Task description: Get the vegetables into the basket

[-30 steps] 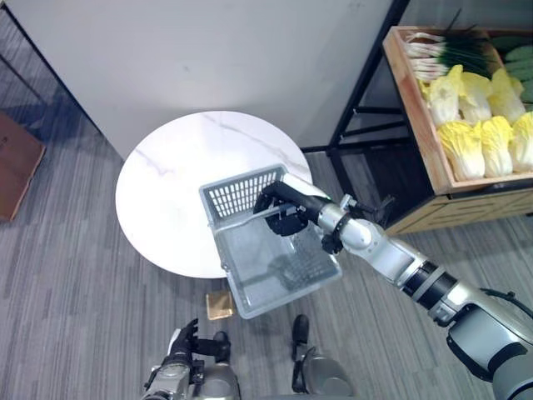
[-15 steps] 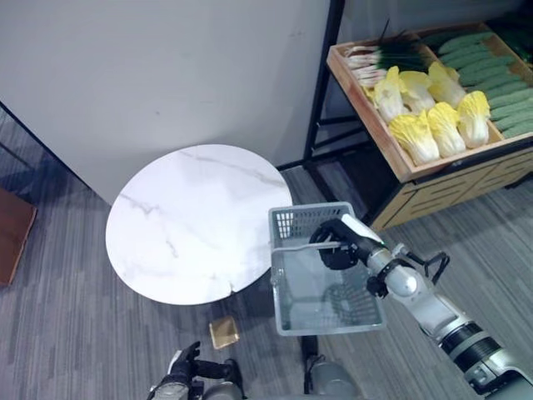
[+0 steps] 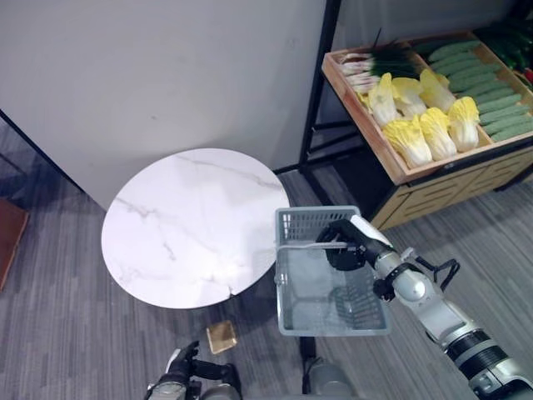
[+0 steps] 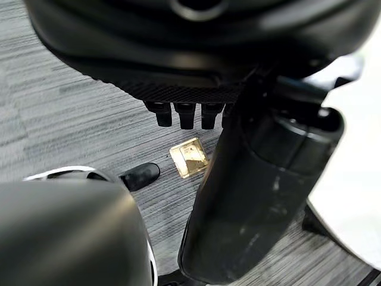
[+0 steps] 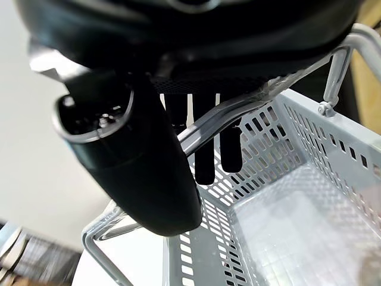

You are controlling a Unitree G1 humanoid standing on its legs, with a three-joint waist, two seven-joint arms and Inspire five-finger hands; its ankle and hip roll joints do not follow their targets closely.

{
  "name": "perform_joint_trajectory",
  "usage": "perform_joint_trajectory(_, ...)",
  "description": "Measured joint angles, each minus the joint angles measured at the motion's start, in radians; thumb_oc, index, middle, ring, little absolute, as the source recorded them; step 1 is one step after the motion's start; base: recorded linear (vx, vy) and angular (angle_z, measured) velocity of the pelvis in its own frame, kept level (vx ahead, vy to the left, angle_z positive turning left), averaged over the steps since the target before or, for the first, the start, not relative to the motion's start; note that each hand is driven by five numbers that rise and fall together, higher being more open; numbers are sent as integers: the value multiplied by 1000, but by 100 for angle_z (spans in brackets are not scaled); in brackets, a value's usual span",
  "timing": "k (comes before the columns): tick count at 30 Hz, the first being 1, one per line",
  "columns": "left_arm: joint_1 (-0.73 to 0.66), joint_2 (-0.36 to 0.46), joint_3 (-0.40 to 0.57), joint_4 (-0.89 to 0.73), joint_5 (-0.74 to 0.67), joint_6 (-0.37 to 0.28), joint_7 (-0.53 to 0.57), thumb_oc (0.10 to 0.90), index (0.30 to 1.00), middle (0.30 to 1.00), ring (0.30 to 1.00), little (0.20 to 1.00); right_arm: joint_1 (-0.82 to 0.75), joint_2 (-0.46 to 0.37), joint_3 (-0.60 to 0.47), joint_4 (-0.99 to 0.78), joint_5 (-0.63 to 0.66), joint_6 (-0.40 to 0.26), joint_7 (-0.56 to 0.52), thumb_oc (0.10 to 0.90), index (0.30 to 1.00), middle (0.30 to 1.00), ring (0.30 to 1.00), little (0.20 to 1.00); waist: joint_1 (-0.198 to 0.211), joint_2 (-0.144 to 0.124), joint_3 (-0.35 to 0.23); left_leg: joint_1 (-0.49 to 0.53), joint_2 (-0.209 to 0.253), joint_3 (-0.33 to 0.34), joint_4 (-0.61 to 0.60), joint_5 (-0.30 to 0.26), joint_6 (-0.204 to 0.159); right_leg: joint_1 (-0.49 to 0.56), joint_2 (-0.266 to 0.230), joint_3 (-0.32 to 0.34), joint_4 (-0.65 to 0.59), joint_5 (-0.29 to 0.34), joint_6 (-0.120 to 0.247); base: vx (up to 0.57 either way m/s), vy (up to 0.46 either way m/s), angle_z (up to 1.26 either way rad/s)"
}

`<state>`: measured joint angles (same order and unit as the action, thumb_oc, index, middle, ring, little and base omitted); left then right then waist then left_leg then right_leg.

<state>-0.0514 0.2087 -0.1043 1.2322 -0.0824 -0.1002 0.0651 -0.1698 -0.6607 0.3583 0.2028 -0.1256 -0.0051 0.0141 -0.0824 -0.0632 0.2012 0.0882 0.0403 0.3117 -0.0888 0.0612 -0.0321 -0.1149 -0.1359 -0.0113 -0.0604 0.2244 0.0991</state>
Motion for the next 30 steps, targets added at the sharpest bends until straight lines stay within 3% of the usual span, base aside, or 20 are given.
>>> perform_joint_trajectory(1, -2, 9, -2, 4, 5, 1, 0, 900, 1000, 1000, 1000, 1000, 4, 8, -8, 0, -5, 0, -12, 400, 300, 300, 300, 300, -13, -14, 8, 4, -12, 10, 0, -2, 7, -4, -9, 9, 5, 7, 6, -196, 127, -51)
perform_joint_trajectory(3, -28, 25, -2, 33, 6, 5, 2, 900, 1000, 1000, 1000, 1000, 1, 51, -31, -1, -31, 0, -42, 400, 300, 300, 300, 300, -31, -47, 23, -2, -36, 93, 1, -11, 32, -55, -19, 85, -14, 108, 78, -227, 134, -102)
perform_joint_trajectory(4, -43, 40, -4, 50, 22, 11, 0, 900, 1000, 1000, 1000, 1000, -12, 75, -31, -2, -34, 0, -57, 400, 300, 300, 300, 300, -61, -55, 46, -34, -25, 147, 23, -22, 61, -82, -32, 44, -29, 145, 69, -178, 138, -103)
perform_joint_trajectory(5, -45, 36, -6, 57, 27, 8, 1, 900, 1000, 1000, 1000, 1000, -6, 71, -31, -2, -34, 5, -56, 400, 300, 300, 300, 300, -66, -41, 49, -37, -13, 171, 8, -9, 73, -80, -29, -42, -9, 93, 62, -181, 113, -93)
perform_joint_trajectory(7, -46, 39, -27, 35, 34, 5, 1, 900, 1000, 1000, 1000, 1000, -6, 77, -38, -3, -55, 6, -60, 400, 300, 300, 300, 300, -28, 4, 77, -33, 51, 232, 7, -4, 68, -80, -28, -231, 133, 3, 20, -105, 56, -89)
perform_joint_trajectory(9, -45, 35, -26, 26, 33, 4, 1, 900, 1000, 1000, 1000, 1000, -6, 69, -38, -3, -56, 6, -56, 400, 300, 300, 300, 300, -4, 27, 87, -30, 83, 259, 9, 5, 59, -22, -53, -258, 175, -54, 33, -48, 37, -66)
perform_joint_trajectory(11, -39, 38, -23, 18, 32, 2, 1, 900, 1000, 1000, 1000, 1000, -7, 71, -37, -5, -56, 7, -55, 400, 300, 300, 300, 300, 34, 25, 86, -20, 91, 288, 7, 6, 53, 52, -98, -279, 186, -103, 32, -9, -12, -55)
perform_joint_trajectory(12, -37, 37, -8, -1, 31, 2, 1, 900, 1000, 1000, 1000, 1000, -15, 73, -35, -14, -55, 6, -53, 400, 300, 300, 300, 300, 39, 18, 84, -20, 82, 289, 1, 26, 22, 113, -91, -268, 91, -98, 32, 24, -50, -53)
perform_joint_trajectory(16, -13, 23, 1, -8, 26, -1, 0, 900, 1000, 1000, 1000, 1000, -45, 65, -1, -27, -54, 6, -52, 400, 300, 300, 300, 300, 30, 19, 81, -11, 91, 303, 1, 42, 6, 136, -66, -265, -2, -98, 31, 8, -99, -43)
perform_joint_trajectory(22, -2, 28, 18, -7, 26, 1, -1, 900, 1000, 1000, 1000, 1000, -43, 27, -5, -28, -54, -1, -62, 400, 300, 300, 300, 300, 21, 3, 54, -26, 131, 301, 40, 54, -28, 136, -51, -275, -19, -106, 15, -15, -263, -2)
perform_joint_trajectory(25, 5, 17, 7, -7, 26, 3, -1, 900, 1000, 1000, 1000, 1000, -9, 28, -25, -28, -53, -18, -63, 400, 300, 300, 300, 300, 11, 35, 38, -39, 157, 307, 58, 55, -30, 127, -26, -267, -21, -113, 13, -9, -294, -8)
perform_joint_trajectory(28, 18, -11, -2, -5, 30, 7, -5, 900, 1000, 1000, 1000, 1000, 47, 15, -62, -28, -55, -11, -67, 400, 300, 300, 300, 300, -19, 86, 17, -39, 183, 308, 74, 59, -33, 130, 4, -254, -26, -117, 4, 31, -285, -20)
perform_joint_trajectory(30, 15, -22, -3, -5, 41, 7, -5, 900, 1000, 1000, 1000, 1000, 79, -13, -90, -24, -62, 2, -70, 400, 300, 300, 300, 300, -28, 103, 21, -44, 231, 238, 151, 67, -32, 123, 32, -229, -2, -137, -32, 45, -346, -69)
